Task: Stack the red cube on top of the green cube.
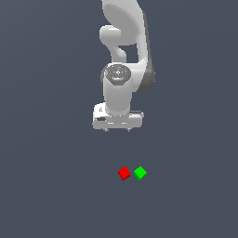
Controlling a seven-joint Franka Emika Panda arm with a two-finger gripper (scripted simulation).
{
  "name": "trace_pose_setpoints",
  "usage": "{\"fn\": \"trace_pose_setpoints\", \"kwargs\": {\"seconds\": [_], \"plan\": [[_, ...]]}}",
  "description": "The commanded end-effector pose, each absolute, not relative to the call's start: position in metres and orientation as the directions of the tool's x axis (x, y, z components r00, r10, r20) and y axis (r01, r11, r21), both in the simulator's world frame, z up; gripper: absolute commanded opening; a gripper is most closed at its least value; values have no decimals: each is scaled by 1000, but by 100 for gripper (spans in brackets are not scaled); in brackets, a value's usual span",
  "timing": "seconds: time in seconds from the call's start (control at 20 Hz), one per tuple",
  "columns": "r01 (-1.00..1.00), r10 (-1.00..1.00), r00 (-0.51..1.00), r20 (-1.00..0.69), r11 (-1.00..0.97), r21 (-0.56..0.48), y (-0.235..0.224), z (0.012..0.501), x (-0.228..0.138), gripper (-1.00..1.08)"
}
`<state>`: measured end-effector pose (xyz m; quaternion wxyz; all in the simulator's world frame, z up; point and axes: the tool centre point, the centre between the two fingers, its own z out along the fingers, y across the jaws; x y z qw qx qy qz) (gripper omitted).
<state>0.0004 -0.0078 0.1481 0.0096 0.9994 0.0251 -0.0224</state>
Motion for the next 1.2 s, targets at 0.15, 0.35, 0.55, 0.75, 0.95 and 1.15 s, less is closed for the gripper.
{"fn": "trace_pose_setpoints", "kwargs": {"seconds": [0.15, 0.35, 0.55, 0.75, 0.95, 1.15], "plan": [[119, 118, 992, -40, -993, 14, -9, 136, 22, 100], [184, 183, 982, -34, -983, 10, -8, 125, 43, 100], [253, 252, 967, -27, -968, 7, -6, 113, 65, 100], [315, 315, 949, -21, -949, 4, -2, 103, 86, 100], [371, 371, 929, -15, -929, 3, 3, 93, 104, 100], [421, 421, 907, -10, -907, 1, 9, 85, 121, 100]]}}
